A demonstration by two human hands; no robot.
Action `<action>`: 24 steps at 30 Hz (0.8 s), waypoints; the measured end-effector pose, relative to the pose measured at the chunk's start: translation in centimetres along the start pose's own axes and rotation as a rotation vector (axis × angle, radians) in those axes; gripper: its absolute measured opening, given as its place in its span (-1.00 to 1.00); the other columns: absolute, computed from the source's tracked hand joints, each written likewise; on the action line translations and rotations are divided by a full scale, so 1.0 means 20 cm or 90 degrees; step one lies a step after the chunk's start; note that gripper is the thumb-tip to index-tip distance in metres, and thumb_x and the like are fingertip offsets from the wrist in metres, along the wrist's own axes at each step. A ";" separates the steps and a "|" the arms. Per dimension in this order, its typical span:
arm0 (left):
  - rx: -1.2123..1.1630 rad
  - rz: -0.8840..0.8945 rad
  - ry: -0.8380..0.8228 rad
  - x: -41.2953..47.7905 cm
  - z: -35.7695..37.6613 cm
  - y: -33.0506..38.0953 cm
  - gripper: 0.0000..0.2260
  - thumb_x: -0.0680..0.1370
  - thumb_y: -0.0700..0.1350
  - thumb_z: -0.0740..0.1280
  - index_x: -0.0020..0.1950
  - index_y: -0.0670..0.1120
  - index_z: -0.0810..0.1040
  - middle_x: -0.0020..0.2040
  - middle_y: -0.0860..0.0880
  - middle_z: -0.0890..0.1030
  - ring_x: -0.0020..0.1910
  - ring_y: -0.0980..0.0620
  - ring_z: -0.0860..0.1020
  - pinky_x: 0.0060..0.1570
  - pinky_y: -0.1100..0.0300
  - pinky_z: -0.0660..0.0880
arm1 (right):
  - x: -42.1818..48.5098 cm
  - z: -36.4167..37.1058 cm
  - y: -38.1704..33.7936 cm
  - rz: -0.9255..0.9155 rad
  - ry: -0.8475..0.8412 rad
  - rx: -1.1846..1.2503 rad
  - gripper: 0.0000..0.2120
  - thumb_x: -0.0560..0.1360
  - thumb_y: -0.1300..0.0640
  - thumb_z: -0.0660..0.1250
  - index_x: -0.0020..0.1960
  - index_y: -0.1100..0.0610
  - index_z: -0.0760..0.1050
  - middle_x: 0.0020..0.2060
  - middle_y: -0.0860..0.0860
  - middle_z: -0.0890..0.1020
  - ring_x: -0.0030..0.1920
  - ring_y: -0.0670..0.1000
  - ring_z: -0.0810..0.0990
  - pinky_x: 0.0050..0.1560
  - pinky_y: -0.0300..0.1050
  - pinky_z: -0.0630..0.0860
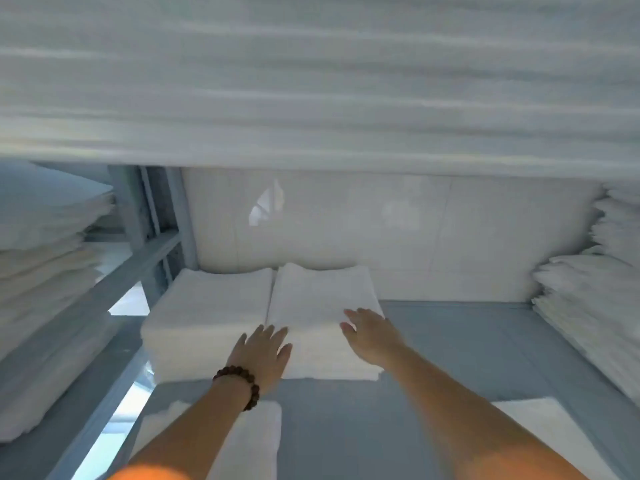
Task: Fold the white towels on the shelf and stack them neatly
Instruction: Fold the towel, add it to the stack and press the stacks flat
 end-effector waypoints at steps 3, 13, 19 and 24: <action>-0.022 -0.022 -0.043 -0.23 0.01 -0.05 -0.56 0.65 0.08 -0.11 0.54 0.07 0.02 0.56 0.03 0.02 0.53 0.02 -0.05 0.48 0.01 -0.08 | -0.17 0.00 -0.10 0.010 0.016 0.008 -0.55 0.62 -0.10 -0.01 0.48 -0.02 0.17 0.48 0.05 0.20 0.48 0.03 0.12 0.45 0.08 0.06; -0.010 -0.138 -0.136 -0.74 0.32 -0.40 -0.52 0.64 0.11 -0.09 0.55 0.08 -0.08 0.56 0.00 -0.12 0.53 -0.02 -0.12 0.49 -0.01 -0.10 | -0.62 0.55 -0.49 -0.054 -0.173 0.013 -0.51 0.62 -0.11 -0.04 0.52 -0.02 0.04 0.54 0.06 -0.05 0.52 0.11 -0.07 0.46 0.18 0.02; 0.016 -0.196 -0.244 -1.01 0.62 -0.52 -0.48 0.60 0.21 -0.10 0.50 0.22 -0.24 0.53 0.02 -0.32 0.51 -0.11 -0.26 0.43 -0.21 -0.17 | -0.82 0.96 -0.70 -0.130 -0.293 0.005 -0.47 0.62 -0.10 -0.01 0.53 -0.11 -0.11 0.53 -0.05 -0.22 0.52 0.03 -0.23 0.45 0.24 -0.16; -0.009 -0.206 -0.218 -1.04 0.70 -0.43 -0.49 0.58 0.23 -0.10 0.48 0.28 -0.25 0.53 0.03 -0.32 0.49 -0.18 -0.29 0.38 -0.32 -0.21 | -0.89 1.05 -0.69 -0.149 -0.291 -0.017 -0.48 0.62 -0.08 -0.03 0.53 -0.11 -0.12 0.52 -0.07 -0.24 0.52 -0.01 -0.24 0.43 0.27 -0.19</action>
Point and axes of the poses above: each hand's wrist, its own x-axis towards the middle knuckle, its own z-axis out of the palm, y = z × x, the point moved 8 cm from there along x, towards the middle knuckle
